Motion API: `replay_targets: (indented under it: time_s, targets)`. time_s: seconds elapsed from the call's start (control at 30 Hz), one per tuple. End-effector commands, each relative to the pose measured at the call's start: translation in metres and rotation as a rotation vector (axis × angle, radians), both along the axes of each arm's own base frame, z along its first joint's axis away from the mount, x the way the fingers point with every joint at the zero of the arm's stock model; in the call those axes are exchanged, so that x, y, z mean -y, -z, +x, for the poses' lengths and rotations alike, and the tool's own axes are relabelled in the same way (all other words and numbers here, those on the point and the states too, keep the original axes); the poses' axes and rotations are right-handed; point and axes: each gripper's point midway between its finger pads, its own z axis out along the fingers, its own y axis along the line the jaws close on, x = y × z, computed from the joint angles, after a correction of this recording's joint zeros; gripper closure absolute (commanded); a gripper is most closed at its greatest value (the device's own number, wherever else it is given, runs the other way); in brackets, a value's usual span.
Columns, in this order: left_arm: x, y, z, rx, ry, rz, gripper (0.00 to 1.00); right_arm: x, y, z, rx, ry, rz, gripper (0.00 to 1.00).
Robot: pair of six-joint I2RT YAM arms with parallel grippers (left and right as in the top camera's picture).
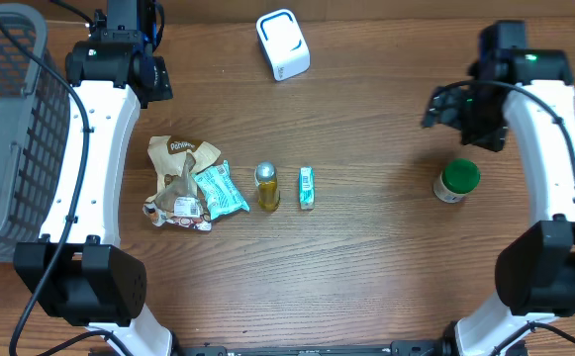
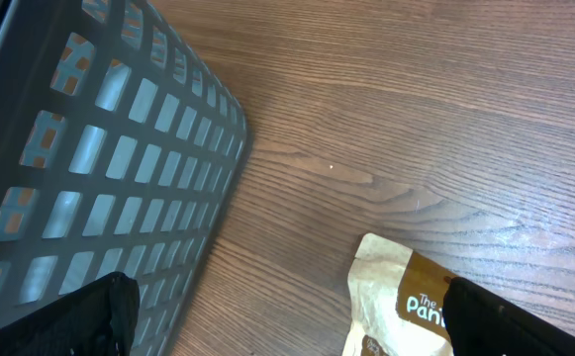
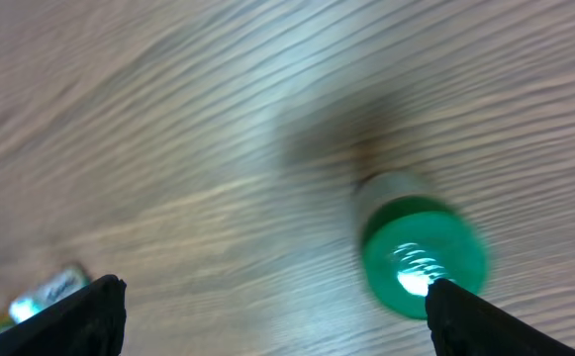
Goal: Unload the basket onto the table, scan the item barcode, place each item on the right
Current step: 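Move the right gripper over the Kleenex pack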
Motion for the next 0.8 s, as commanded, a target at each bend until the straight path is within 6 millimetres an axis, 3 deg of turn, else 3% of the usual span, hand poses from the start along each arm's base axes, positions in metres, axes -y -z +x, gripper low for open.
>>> replay_targets:
  time_s: [0.0, 0.03, 0.1, 0.4, 0.53, 0.77]
  targets:
    - [-0.001, -0.014, -0.001, 0.032, 0.002, 0.013, 0.00, -0.050, 0.001, -0.007, -0.006, -0.137, 0.059, 0.08]
    - [-0.001, -0.015, 0.000, 0.033, 0.002, 0.013, 0.00, -0.072, 0.005, -0.011, -0.011, -0.190, 0.078, 0.10]
    - [-0.001, -0.014, -0.001, 0.032, 0.002, 0.013, 0.01, -0.098, 0.012, -0.016, -0.012, -0.252, 0.085, 0.14]
    - [-0.001, -0.014, -0.001, 0.032, 0.002, 0.013, 0.00, -0.189, 0.052, -0.040, 0.016, -0.408, 0.109, 0.26]
    - [-0.001, -0.015, 0.000, 0.033, 0.002, 0.013, 0.01, -0.209, 0.073, -0.046, 0.045, -0.445, 0.121, 0.32]
    - [-0.001, -0.014, -0.001, 0.032, 0.002, 0.013, 0.00, -0.216, 0.100, -0.043, 0.096, -0.461, 0.138, 0.33]
